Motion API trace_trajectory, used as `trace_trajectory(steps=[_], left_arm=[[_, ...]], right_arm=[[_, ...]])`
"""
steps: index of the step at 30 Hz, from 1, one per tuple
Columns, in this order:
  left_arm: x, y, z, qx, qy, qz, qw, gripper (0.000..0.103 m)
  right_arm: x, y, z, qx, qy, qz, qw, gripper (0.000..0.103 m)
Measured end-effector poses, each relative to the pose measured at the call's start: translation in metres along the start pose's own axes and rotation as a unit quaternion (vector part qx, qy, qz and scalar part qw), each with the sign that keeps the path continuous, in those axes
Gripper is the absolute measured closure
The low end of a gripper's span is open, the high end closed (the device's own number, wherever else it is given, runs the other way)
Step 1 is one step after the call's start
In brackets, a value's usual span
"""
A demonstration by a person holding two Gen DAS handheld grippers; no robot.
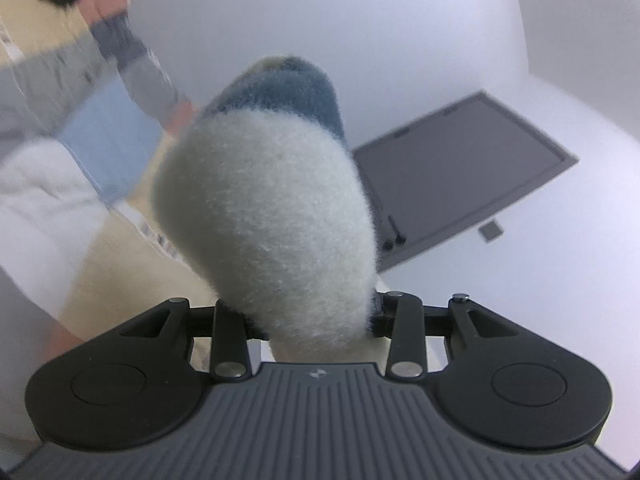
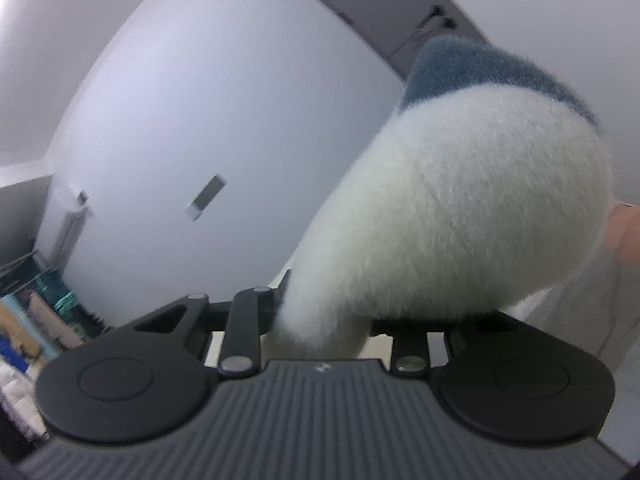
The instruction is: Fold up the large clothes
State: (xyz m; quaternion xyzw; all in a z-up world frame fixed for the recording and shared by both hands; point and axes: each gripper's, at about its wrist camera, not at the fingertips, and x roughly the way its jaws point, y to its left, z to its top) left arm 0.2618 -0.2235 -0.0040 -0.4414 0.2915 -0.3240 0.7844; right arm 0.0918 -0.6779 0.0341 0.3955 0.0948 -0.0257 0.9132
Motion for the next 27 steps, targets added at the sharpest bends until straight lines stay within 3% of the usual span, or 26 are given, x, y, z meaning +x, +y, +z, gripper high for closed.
trace_trajectory(steps=[5, 11, 14, 16, 19, 27], left_arm=[[0.072, 0.018, -0.040, 0.010, 0.049, 0.021, 0.9986, 0.060], [0.119, 0.085, -0.074, 0.012, 0.097, 0.051, 0.9938, 0.060], [0.119, 0.119, -0.085, 0.018, 0.114, 0.068, 0.9910, 0.060], [0.114, 0.133, -0.096, 0.034, 0.118, 0.058, 0.9908, 0.060], [0.112, 0.145, -0.100, 0.055, 0.125, 0.051, 0.9893, 0.060], [0.098, 0.164, -0.115, 0.050, 0.124, 0.044, 0.9901, 0.059]], right_arm=[[0.019, -0.067, -0.010, 0.029, 0.001, -0.037, 0.999, 0.069], [0.033, -0.137, -0.054, 0.058, 0.027, -0.076, 0.995, 0.069], [0.034, -0.160, -0.078, 0.078, 0.045, -0.089, 0.992, 0.069], [0.030, -0.173, -0.096, 0.090, 0.044, -0.086, 0.991, 0.069], [0.026, -0.179, -0.113, 0.086, 0.036, -0.075, 0.993, 0.068], [0.033, -0.192, -0.132, 0.091, 0.016, -0.065, 0.994, 0.065]])
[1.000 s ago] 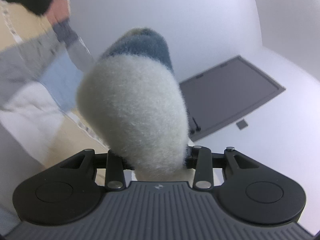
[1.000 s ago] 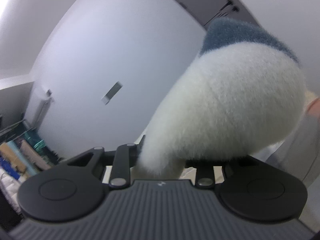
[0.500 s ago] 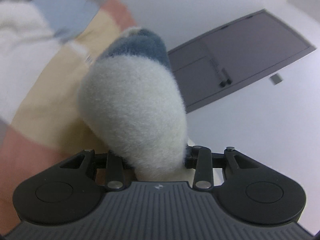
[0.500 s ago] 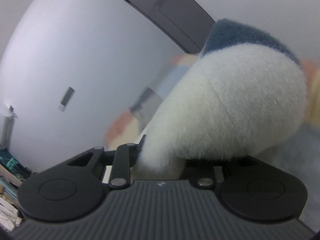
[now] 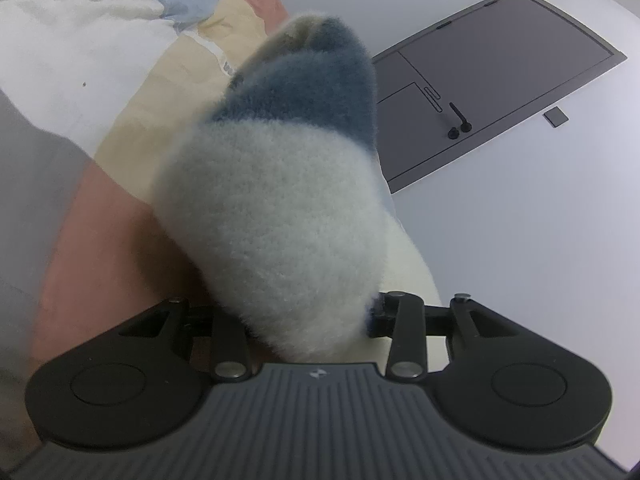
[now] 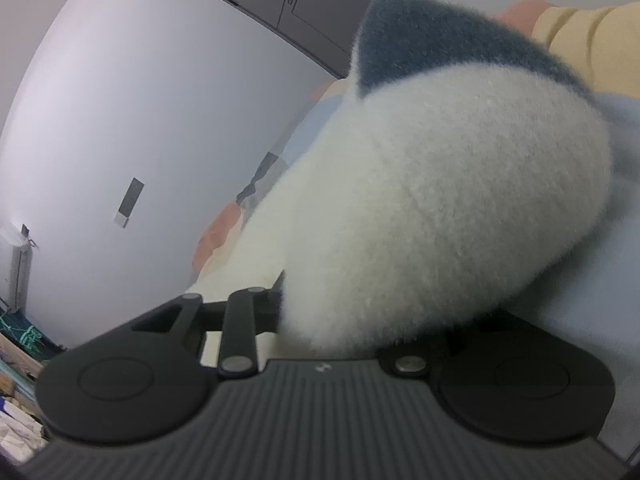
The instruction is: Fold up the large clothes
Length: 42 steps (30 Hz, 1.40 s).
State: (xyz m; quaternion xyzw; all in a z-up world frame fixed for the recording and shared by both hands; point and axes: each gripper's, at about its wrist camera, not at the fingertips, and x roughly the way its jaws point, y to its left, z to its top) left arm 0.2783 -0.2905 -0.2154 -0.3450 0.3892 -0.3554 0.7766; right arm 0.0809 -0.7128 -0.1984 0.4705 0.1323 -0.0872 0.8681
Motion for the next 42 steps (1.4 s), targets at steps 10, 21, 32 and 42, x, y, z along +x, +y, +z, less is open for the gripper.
trace_trajectory(steps=[10, 21, 32, 42], left_arm=[[-0.013, -0.009, -0.007, -0.016, 0.009, -0.009, 0.9998, 0.042], [-0.079, -0.071, -0.005, 0.132, 0.024, 0.079, 0.9878, 0.039], [-0.191, -0.181, -0.003, 0.281, -0.030, 0.108, 0.9531, 0.039], [-0.282, -0.248, -0.035, 0.354, -0.056, 0.090, 0.9293, 0.038]], right_arm=[[-0.020, -0.007, -0.003, 0.027, -0.001, -0.016, 1.000, 0.052], [-0.091, 0.040, 0.014, -0.010, 0.002, -0.090, 0.996, 0.047], [-0.176, 0.149, 0.023, -0.118, -0.028, -0.067, 0.990, 0.047], [-0.251, 0.237, -0.006, -0.208, -0.048, -0.029, 0.977, 0.047]])
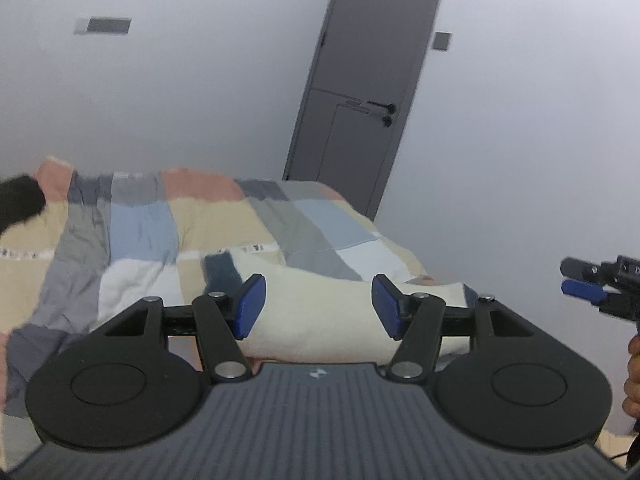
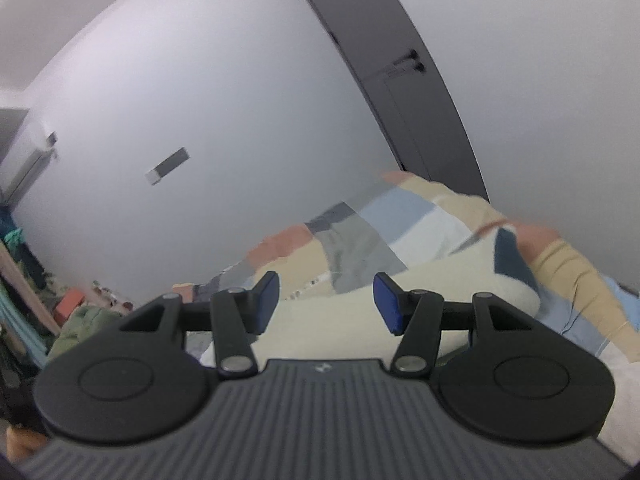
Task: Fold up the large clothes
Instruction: 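Open both grippers and pull them back from the rolled sweater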
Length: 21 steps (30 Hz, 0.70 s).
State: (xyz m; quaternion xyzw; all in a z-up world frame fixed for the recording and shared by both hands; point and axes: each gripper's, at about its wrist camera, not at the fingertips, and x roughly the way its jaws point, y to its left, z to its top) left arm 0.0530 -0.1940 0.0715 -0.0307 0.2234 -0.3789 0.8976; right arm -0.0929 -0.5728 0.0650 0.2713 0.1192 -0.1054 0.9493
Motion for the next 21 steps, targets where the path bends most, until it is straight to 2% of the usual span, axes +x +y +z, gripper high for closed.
trace_trajectory(steps=[8, 11, 14, 21], left_arm=[[-0.064, -0.033, -0.018, 0.040, -0.032, -0.019, 0.9985, 0.036], [-0.082, -0.044, -0.026, 0.061, -0.047, -0.013, 0.9969, 0.033], [-0.095, -0.048, -0.036, 0.066, -0.052, -0.016, 0.9964, 0.032], [-0.103, -0.049, -0.062, 0.080, -0.050, 0.013, 0.9954, 0.032]], right_arm=[[-0.050, 0.040, -0.027, -0.048, -0.012, 0.011, 0.999, 0.047], [-0.060, 0.049, -0.039, -0.060, -0.013, 0.011, 0.998, 0.047], [-0.064, 0.056, -0.052, -0.068, -0.010, 0.012, 0.998, 0.047], [-0.071, 0.070, -0.082, -0.103, -0.024, 0.005, 0.994, 0.047]])
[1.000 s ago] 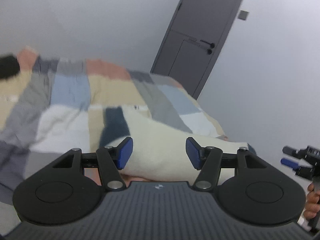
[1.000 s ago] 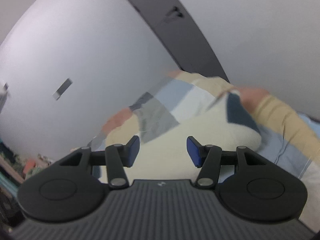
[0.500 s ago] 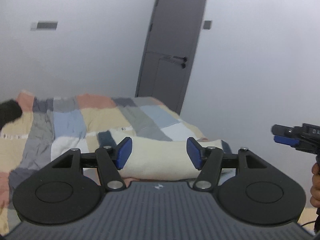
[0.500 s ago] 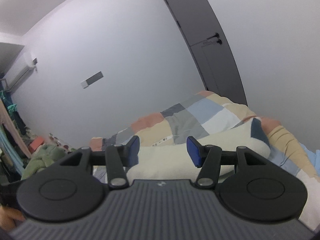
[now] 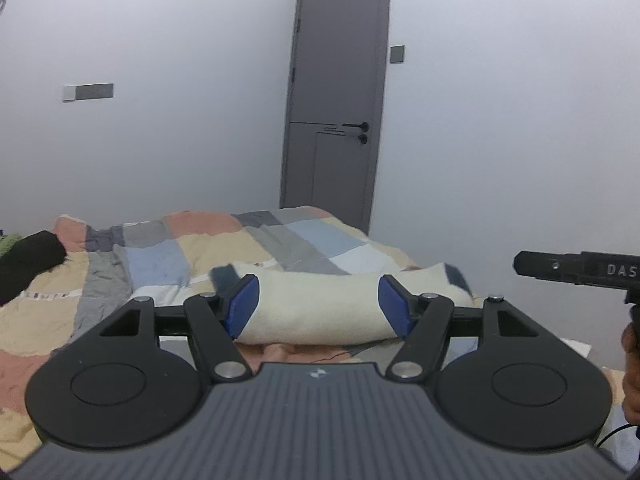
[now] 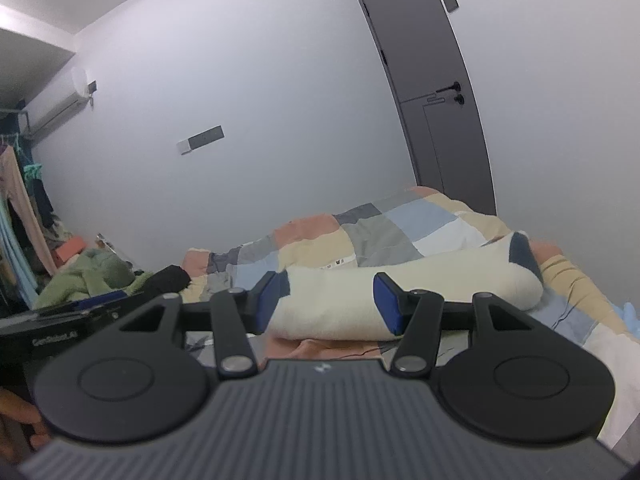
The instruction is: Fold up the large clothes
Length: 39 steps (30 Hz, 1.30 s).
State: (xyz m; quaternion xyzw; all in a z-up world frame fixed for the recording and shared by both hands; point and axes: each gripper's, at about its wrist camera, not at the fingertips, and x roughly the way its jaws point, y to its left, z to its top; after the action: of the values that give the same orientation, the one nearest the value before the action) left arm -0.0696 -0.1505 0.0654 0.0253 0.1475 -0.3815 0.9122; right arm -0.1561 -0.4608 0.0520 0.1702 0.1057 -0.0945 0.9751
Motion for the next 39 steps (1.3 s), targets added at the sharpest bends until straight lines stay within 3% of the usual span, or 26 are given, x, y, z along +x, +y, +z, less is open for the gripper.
trace_trajectory(steps=[8, 15, 34, 37, 39], left_arm=[[0.007, 0.001, -0.027, 0.013, 0.014, 0.013, 0.9997, 0.032], [0.017, 0.007, -0.044, 0.016, 0.033, 0.020, 0.9991, 0.032], [0.028, 0.017, -0.058, 0.012, 0.042, 0.027, 0.9986, 0.028], [0.027, 0.016, -0.057, 0.011, 0.040, 0.027, 0.9988, 0.024], [0.026, 0.016, -0.056, 0.010, 0.042, 0.026, 0.9987, 0.012]], right_arm=[[-0.012, 0.012, -0.030, -0.036, -0.002, -0.028, 0.999, 0.047], [-0.010, 0.009, -0.057, -0.041, 0.025, -0.059, 0.997, 0.047], [0.008, 0.011, -0.062, -0.042, 0.051, -0.073, 0.995, 0.047], [0.008, 0.012, -0.062, -0.044, 0.052, -0.075, 0.995, 0.047], [0.008, 0.011, -0.062, -0.043, 0.053, -0.076, 0.995, 0.047]])
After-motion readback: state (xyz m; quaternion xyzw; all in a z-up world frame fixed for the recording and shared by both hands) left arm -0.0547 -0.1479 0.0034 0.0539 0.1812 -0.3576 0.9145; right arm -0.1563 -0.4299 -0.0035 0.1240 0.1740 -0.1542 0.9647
